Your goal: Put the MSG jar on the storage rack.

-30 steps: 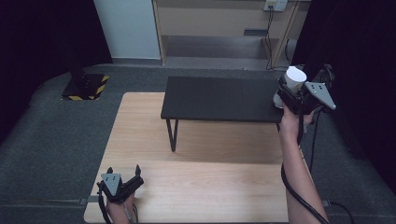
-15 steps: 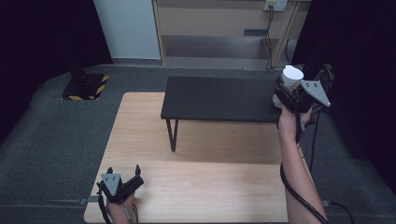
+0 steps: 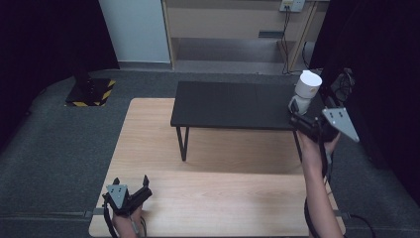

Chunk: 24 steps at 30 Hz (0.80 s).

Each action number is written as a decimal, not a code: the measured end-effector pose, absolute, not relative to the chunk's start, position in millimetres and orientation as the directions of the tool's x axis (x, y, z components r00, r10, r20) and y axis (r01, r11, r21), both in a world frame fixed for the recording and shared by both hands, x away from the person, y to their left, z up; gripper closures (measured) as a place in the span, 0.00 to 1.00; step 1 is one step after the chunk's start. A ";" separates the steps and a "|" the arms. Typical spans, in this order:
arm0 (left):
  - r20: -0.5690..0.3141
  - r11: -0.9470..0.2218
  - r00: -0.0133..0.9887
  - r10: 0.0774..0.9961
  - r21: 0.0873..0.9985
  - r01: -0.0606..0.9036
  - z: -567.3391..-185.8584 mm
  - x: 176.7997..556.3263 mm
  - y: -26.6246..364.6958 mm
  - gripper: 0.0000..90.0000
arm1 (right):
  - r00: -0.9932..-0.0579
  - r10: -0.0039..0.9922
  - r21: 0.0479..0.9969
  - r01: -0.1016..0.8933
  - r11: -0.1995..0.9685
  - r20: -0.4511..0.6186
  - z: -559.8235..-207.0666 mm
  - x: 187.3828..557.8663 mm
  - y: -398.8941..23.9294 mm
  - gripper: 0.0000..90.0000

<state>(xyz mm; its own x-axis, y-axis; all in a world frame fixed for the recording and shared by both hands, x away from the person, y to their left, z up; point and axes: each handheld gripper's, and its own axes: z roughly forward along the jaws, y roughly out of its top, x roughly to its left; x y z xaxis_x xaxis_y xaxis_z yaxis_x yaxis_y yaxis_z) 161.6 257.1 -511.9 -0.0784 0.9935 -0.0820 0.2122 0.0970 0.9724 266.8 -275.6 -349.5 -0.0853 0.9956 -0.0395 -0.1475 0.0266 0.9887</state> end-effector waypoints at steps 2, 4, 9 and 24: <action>-0.081 0.097 -0.079 0.994 0.972 0.213 -511.8 161.7 257.1 0.00 | -0.086 0.996 0.988 -0.152 0.025 -0.039 -366.3 249.1 -278.9 0.01; -0.082 0.097 -0.078 0.994 0.972 0.213 -511.8 161.7 257.1 0.00 | -0.096 0.994 0.988 -0.149 0.037 -0.052 -385.6 232.8 -284.6 0.01; -0.092 0.107 -0.079 0.993 0.971 0.215 -511.5 162.0 257.9 0.00 | -0.117 0.991 0.996 -0.069 0.052 -0.060 -443.0 208.9 -301.7 0.01; -0.083 0.100 -0.081 0.993 0.968 0.229 -510.0 163.3 257.3 0.00 | -0.038 0.999 0.997 0.070 0.038 -0.035 -532.1 176.2 -315.5 0.01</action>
<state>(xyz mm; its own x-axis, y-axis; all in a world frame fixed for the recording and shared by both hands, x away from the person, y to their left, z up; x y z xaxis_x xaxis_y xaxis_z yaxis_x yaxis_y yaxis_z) 163.3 257.3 -510.0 -0.0813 0.9932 -0.0833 0.2291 0.0999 0.9682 176.2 -315.5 -532.1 -0.0378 0.9987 -0.0353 0.0700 0.0379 0.9968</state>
